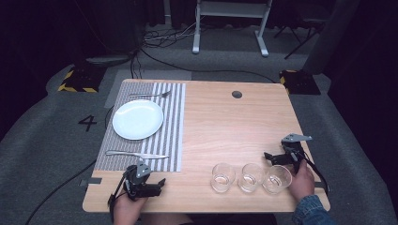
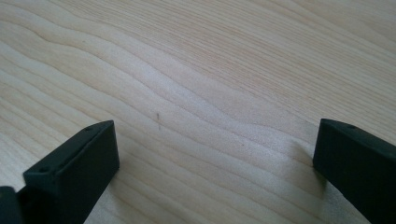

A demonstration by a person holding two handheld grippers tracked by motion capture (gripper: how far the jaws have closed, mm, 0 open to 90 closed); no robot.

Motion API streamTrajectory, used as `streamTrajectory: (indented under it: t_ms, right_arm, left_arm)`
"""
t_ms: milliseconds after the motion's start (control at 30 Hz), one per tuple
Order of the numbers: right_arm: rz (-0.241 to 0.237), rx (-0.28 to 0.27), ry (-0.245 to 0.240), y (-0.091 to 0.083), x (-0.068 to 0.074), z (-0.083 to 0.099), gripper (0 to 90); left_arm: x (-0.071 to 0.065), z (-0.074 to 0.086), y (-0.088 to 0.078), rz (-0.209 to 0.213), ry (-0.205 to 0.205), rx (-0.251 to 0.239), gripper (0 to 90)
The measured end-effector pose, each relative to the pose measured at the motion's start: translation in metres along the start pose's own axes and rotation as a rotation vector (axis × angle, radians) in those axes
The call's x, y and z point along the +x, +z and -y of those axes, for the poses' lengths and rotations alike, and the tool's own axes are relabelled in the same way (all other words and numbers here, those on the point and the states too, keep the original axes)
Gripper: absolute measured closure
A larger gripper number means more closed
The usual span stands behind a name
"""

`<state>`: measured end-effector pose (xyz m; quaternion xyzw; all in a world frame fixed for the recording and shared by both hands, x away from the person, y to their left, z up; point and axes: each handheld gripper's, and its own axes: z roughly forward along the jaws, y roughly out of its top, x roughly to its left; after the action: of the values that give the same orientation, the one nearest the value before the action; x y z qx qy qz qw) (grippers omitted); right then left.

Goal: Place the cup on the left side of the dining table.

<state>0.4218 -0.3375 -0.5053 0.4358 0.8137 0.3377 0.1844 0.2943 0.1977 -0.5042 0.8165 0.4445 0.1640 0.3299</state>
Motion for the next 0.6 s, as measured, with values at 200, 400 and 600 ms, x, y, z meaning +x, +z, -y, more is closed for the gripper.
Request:
streamTrajectory:
  t_ms: [200, 400, 600]
  right_arm:
    - [-0.001, -0.001, 0.0, 0.0, 0.0, 0.0, 0.4]
    - [0.0, 0.0, 0.0, 0.0, 0.0, 0.0, 0.4]
    - [0.0, 0.0, -0.001, 0.0, 0.0, 0.0, 0.4]
  left_arm:
    - [-0.002, 0.001, -0.001, -0.013, -0.014, -0.001, 15.2]
    - [-0.001, -0.004, -0.007, 0.004, -0.042, -0.027, 16.4]
    - [-0.001, -0.013, -0.019, 0.03, -0.056, -0.073, 16.2]
